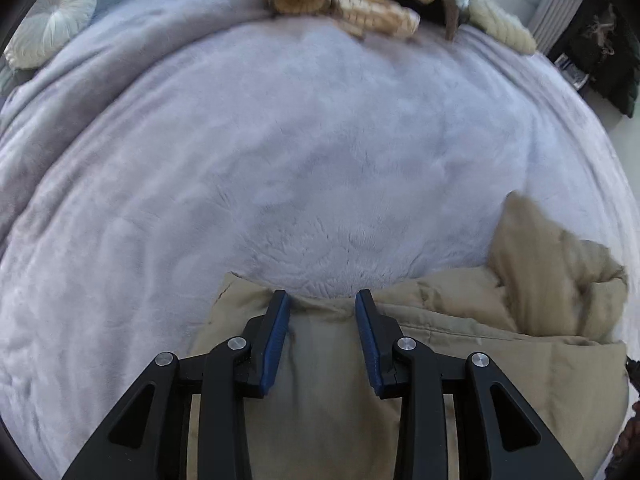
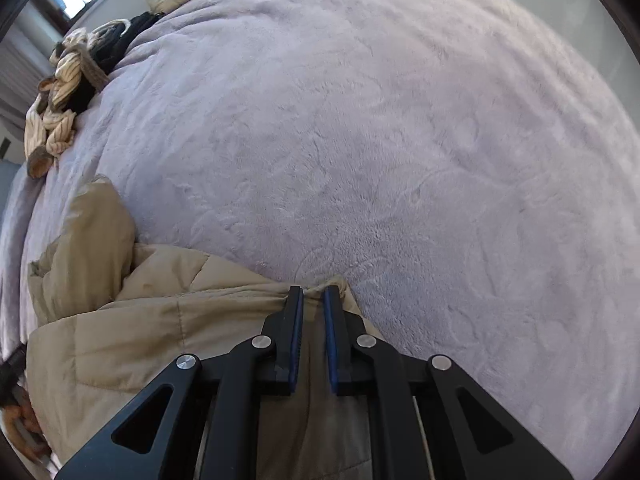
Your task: Fold large clothes
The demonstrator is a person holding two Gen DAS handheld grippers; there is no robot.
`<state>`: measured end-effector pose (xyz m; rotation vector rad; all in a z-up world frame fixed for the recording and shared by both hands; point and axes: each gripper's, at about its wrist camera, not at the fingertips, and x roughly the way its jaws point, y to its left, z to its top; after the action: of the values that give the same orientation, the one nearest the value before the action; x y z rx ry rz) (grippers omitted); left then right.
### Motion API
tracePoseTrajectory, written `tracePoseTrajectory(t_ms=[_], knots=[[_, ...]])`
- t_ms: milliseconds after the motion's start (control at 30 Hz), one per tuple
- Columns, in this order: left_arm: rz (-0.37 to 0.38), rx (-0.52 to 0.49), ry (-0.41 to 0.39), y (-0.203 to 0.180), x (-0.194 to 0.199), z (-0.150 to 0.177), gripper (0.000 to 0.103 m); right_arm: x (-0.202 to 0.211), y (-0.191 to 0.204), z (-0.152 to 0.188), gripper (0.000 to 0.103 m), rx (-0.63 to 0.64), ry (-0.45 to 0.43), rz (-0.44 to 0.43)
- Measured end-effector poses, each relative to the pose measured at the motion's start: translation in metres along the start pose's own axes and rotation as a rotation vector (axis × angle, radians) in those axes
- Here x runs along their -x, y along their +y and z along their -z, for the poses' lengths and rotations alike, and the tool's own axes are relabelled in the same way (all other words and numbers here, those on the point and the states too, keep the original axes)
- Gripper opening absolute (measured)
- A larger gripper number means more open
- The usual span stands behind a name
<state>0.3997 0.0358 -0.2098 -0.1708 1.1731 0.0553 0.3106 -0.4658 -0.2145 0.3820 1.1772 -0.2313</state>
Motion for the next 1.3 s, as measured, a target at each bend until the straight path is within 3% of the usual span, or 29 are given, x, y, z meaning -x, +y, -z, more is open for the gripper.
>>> tracePoseTrajectory(t_ms=[233,567,600,633,700,800,867,933,1000,1033,1167,1300], knots=[[0.018,-0.009,-0.019,0.018,0.052,0.023,0.036,0.050,-0.009,0.019,0.010,-0.041,-0.056,-0.054],[0.055,-0.013,0.038,0.018,0.088,0.094,0.037,0.093,-0.010,0.083,0.015,-0.120,-0.019,-0.179],[0.062,-0.013,0.045,0.018,0.091,0.101,0.040,0.097,-0.009,0.091,0.015,-0.125,-0.011,-0.195],[0.065,-0.016,0.056,0.018,0.094,0.108,0.060,0.100,-0.008,0.097,0.015,-0.129,-0.004,-0.204],[0.065,-0.014,0.054,0.019,0.101,0.119,0.072,0.106,-0.005,0.110,0.016,-0.134,0.014,-0.224],[0.078,-0.039,0.075,0.020,0.110,0.134,0.072,0.112,-0.001,0.128,0.031,-0.133,0.040,-0.241],[0.077,-0.041,0.094,0.021,0.112,0.143,0.072,0.116,0.000,0.140,0.047,-0.139,0.050,-0.255],[0.073,-0.035,0.102,0.023,0.115,0.152,0.077,0.117,0.000,0.150,0.048,-0.151,0.062,-0.262],[0.063,-0.022,0.096,0.026,0.118,0.160,0.098,0.117,-0.002,0.160,0.048,-0.176,0.076,-0.272],[0.058,-0.012,0.087,0.028,0.120,0.164,0.102,0.117,-0.002,0.164,0.048,-0.185,0.081,-0.277],[0.060,-0.003,0.100,0.030,0.119,0.176,0.102,0.116,-0.005,0.180,0.060,-0.209,0.096,-0.292],[0.072,0.021,0.148,0.034,0.110,0.191,0.102,0.110,-0.009,0.196,0.066,-0.260,0.118,-0.319]])
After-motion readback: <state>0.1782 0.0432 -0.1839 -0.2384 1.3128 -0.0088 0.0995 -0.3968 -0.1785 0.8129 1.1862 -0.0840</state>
